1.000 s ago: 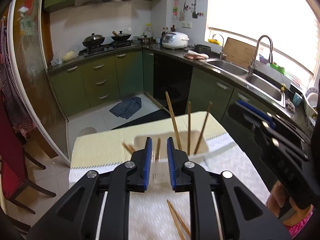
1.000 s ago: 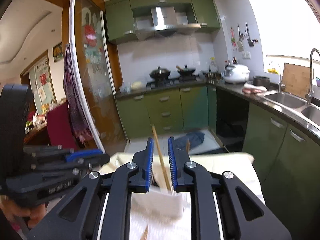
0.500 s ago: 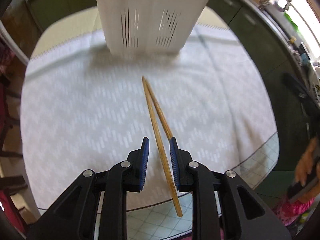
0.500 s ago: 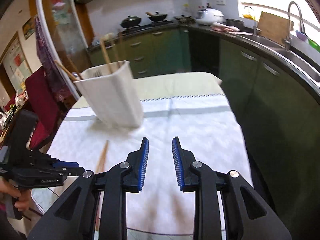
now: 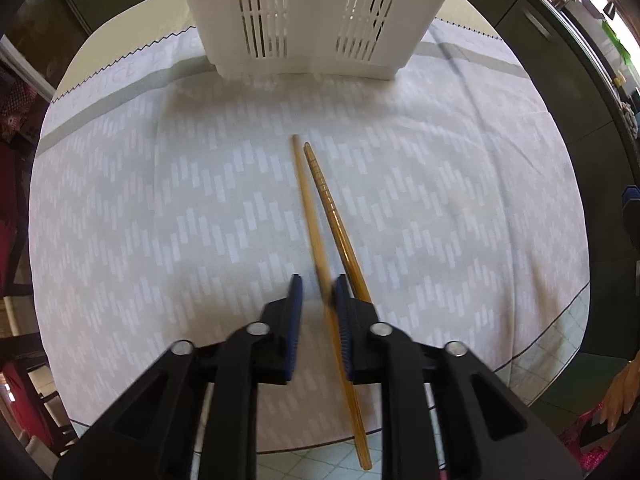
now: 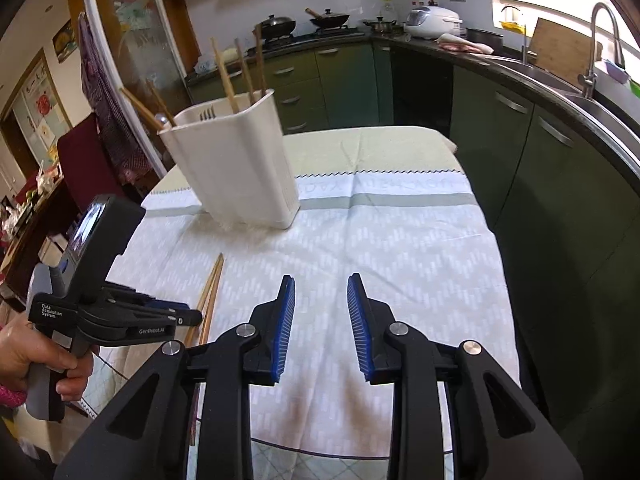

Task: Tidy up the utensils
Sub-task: 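Lower both open tools to the last two chopsticks on the cloth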

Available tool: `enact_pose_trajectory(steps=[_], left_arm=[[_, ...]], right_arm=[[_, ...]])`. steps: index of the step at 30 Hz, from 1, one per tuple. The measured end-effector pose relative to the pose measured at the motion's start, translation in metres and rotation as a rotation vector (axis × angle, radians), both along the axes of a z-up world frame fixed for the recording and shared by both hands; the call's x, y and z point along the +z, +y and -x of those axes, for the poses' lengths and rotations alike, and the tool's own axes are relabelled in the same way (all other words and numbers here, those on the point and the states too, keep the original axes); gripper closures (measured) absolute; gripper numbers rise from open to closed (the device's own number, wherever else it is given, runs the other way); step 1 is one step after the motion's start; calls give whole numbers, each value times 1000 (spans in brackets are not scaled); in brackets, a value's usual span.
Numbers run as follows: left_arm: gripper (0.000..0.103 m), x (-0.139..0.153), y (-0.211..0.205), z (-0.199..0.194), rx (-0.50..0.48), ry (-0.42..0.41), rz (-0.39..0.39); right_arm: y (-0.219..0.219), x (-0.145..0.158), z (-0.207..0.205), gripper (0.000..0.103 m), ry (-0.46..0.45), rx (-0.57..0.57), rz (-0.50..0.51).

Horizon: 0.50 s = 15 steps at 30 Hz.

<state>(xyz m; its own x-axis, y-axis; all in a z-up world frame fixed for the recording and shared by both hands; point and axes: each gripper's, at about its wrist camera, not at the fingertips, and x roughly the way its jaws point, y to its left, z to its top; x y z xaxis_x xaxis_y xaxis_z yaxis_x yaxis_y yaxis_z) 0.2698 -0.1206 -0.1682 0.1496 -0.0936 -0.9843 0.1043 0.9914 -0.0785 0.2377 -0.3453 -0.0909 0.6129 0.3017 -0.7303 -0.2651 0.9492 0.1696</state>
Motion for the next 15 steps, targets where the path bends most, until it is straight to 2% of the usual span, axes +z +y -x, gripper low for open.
enact_pose_trajectory(steps=[6,9,15], left_arm=[[94,-1,11,-6,-21,3,-15],[94,-1,31,-3,-6,8,-24],[94,-2,73,1,33,5,-55]], right_arm=[[50,-23,-9,75,89,127,74],[80,-43,-15,75,175,203,77],[129,-70,-26,75,258,275,122]])
